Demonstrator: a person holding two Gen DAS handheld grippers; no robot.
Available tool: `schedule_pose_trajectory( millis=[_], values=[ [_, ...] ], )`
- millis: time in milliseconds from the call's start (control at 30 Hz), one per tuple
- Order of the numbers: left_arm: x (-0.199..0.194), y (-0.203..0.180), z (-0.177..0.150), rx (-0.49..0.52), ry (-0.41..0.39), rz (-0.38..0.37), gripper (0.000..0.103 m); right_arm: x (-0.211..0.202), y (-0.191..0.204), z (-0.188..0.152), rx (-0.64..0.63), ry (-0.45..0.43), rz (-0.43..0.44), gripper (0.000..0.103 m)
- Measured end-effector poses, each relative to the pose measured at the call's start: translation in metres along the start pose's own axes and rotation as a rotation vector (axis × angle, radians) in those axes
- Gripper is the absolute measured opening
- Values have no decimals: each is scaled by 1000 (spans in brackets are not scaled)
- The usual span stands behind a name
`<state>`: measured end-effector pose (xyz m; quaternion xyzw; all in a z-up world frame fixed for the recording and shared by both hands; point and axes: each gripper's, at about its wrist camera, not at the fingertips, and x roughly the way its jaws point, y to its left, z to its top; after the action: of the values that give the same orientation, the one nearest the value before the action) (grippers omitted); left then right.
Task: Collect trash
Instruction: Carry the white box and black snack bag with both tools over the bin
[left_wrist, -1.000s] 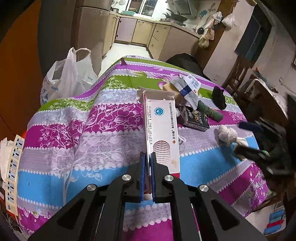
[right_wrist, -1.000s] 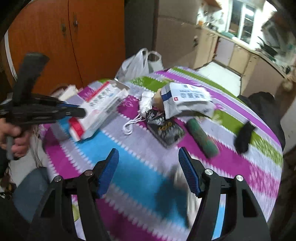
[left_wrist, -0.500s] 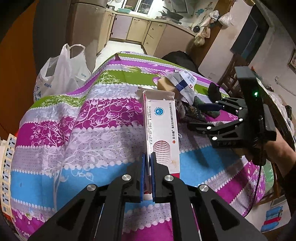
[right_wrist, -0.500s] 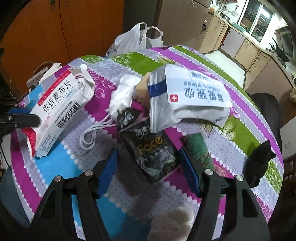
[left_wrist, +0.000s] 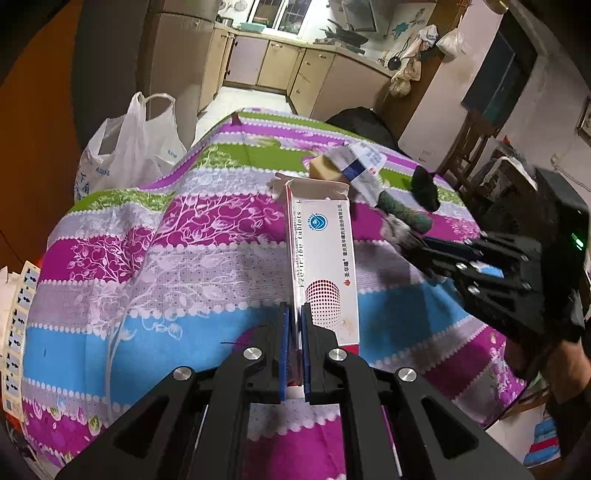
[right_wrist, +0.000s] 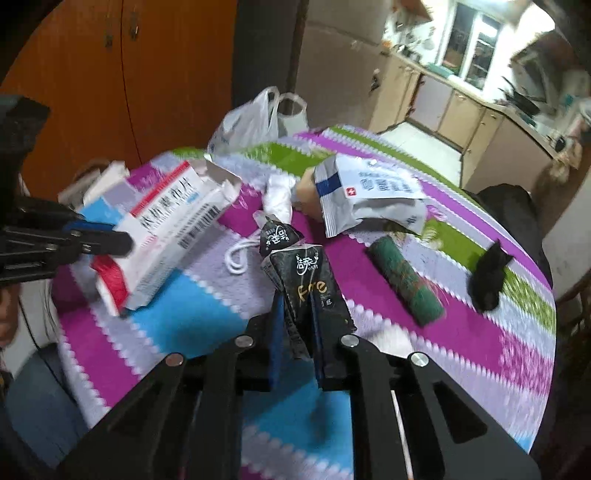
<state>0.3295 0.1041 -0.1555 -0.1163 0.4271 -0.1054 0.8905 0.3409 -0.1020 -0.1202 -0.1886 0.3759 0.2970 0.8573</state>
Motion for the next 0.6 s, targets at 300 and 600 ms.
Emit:
schedule_pose_trajectory(
  millis=[300,600],
  values=[
    [-37,-59,0,85,-66,-68,6,-115,-31,-36,253,-212,-96,12],
    [-53,-197,1,276,-110,-224,6,-228,-92,-107,450,-277,-333,12]
  ],
)
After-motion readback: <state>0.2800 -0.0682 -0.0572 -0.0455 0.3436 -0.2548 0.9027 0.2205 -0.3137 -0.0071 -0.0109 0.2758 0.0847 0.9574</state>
